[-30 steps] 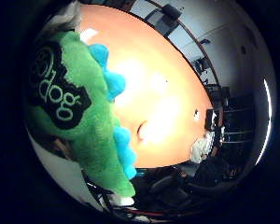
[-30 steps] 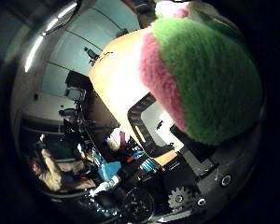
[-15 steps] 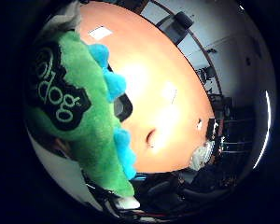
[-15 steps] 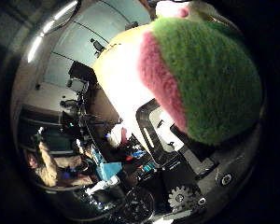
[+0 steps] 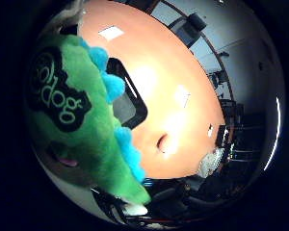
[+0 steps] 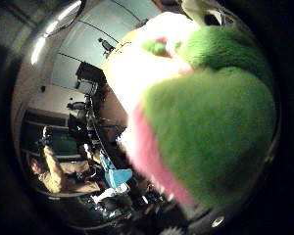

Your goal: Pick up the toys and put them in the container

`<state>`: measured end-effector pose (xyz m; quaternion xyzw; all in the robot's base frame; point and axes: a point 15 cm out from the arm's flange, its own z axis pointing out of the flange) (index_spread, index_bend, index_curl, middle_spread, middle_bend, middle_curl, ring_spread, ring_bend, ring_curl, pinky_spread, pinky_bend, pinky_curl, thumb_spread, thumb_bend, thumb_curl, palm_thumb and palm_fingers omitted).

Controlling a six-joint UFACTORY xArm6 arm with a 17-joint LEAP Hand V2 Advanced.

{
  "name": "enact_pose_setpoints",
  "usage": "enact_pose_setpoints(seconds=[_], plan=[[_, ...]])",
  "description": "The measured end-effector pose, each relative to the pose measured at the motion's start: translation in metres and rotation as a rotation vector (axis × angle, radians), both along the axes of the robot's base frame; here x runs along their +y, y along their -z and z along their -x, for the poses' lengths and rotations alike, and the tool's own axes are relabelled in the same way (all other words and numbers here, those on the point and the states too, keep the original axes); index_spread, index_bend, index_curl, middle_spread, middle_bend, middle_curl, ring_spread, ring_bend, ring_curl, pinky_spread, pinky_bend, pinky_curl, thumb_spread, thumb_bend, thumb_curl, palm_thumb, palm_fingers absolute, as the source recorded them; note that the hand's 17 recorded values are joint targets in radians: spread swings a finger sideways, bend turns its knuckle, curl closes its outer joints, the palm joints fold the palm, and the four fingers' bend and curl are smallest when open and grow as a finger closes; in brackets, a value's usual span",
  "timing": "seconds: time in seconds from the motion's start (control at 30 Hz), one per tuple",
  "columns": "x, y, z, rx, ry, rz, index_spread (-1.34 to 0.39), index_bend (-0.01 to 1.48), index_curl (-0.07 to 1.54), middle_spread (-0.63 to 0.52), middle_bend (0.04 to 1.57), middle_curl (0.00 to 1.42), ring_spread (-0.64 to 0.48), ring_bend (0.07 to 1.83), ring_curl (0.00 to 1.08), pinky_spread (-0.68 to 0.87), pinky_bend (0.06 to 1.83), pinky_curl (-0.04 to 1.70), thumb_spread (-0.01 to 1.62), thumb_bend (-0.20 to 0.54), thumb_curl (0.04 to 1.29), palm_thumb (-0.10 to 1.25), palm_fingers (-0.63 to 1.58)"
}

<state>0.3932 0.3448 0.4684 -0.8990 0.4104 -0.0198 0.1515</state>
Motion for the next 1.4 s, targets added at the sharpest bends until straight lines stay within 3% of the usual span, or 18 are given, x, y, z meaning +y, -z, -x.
enact_pose_setpoints(seconds=[0.03,0.17,0.3,0.47,0.8,1.07,1.4], plan=[[0.003,-0.002,-0.001,-0.012,-0.010,-0.006,-0.45,0.26,0.69,-0.21,0.57,0.77,-0.19,0.94,0.59,-0.20,0.77,0.86,1.09,-0.036,0.35,0.64,0.02],[0.013,-0.005,0.006,-0.032,-0.060,-0.009,-0.43,0.27,0.57,-0.09,0.39,0.59,-0.01,0.59,0.43,0.17,0.54,0.69,1.05,-0.040,0.31,0.52,-0.05],[0.011,-0.002,0.007,-0.029,-0.075,0.005,-0.44,0.19,0.47,-0.03,0.26,0.47,0.13,0.40,0.33,0.35,0.39,0.54,1.01,-0.039,0.28,0.42,0.00],[0.007,-0.002,0.006,-0.033,-0.081,0.018,-0.43,0.17,0.39,0.00,0.19,0.40,0.18,0.29,0.28,0.40,0.34,0.45,0.97,-0.033,0.27,0.37,0.05],[-0.046,-0.030,-0.007,-0.074,-0.032,0.017,-0.41,0.17,0.31,0.03,0.19,0.33,0.19,0.23,0.26,0.40,0.33,0.37,0.97,-0.029,0.27,0.36,0.07],[-0.179,-0.035,-0.032,-0.037,0.150,0.118,-0.39,0.16,0.29,0.03,0.19,0.32,0.19,0.22,0.26,0.39,0.31,0.34,0.98,-0.028,0.28,0.37,0.08],[-0.376,0.001,-0.046,0.020,0.415,0.192,-0.36,0.16,0.28,0.05,0.19,0.32,0.19,0.21,0.26,0.39,0.30,0.33,0.99,-0.027,0.28,0.38,0.10]])
